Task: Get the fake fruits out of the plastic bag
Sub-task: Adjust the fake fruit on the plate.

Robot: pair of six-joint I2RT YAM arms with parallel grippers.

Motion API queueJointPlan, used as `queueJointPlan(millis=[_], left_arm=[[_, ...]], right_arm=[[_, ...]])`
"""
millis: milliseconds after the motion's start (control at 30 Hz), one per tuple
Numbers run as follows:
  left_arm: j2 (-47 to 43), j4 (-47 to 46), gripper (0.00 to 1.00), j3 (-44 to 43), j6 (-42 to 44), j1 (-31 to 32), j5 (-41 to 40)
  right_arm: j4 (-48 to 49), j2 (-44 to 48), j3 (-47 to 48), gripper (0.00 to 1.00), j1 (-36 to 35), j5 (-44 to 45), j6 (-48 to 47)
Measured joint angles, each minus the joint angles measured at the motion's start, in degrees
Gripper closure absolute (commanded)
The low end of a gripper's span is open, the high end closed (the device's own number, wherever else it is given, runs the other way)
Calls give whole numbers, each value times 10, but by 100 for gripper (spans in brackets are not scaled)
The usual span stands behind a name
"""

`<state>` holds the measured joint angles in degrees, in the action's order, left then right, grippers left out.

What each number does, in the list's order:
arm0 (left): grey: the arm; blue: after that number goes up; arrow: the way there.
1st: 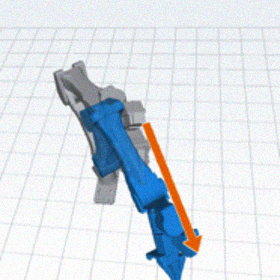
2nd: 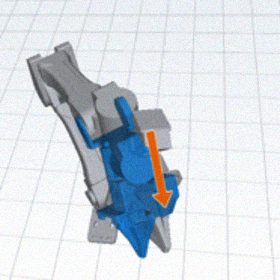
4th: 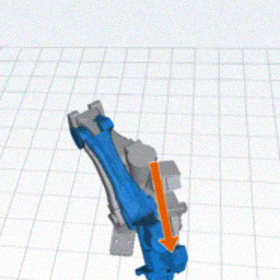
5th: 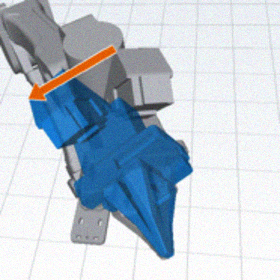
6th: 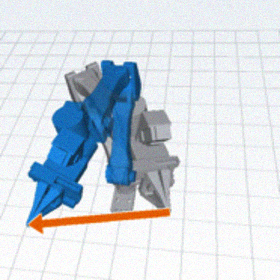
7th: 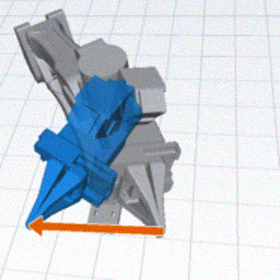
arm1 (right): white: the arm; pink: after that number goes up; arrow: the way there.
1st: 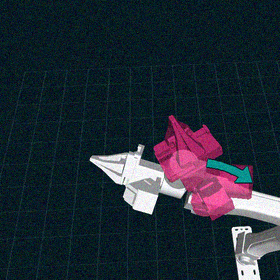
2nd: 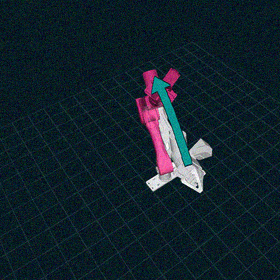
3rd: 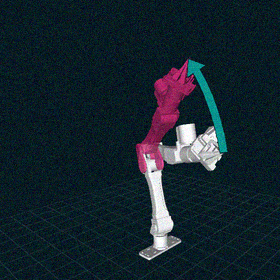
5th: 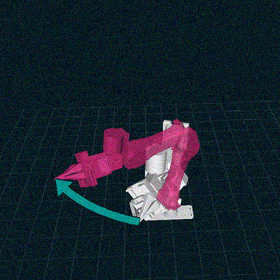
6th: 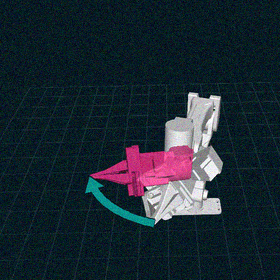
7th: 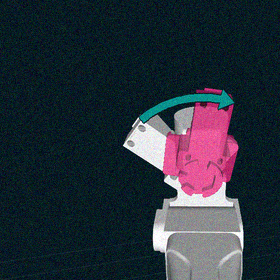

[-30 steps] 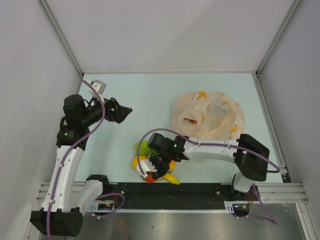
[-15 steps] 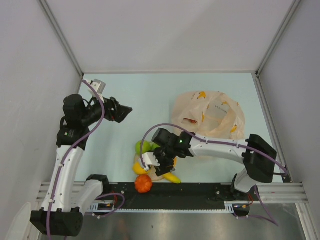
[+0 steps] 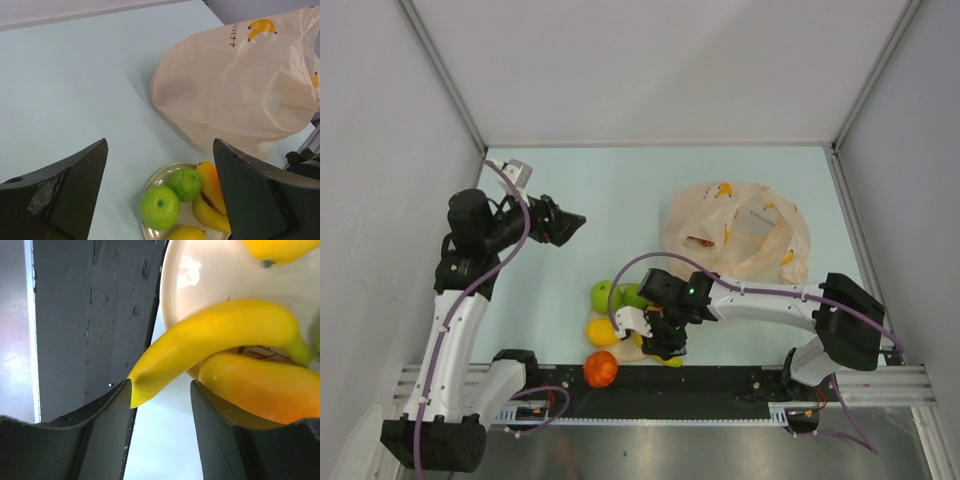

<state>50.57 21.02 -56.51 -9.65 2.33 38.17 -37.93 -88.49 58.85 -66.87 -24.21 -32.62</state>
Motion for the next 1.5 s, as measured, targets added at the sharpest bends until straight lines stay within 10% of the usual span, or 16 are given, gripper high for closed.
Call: queueJointPlan(millis=[367,867,1500], left_arm=[[-12,0,8,6,0,0,0],[-25,0,8,15,0,-10,0],[-26,-1,8,15,-12,-14,7]], right_arm=[[22,-23,-9,43,-26,11,18],[53,-27,-24,69,-42,45,49],[69,-38,30,53,-11,52,98]])
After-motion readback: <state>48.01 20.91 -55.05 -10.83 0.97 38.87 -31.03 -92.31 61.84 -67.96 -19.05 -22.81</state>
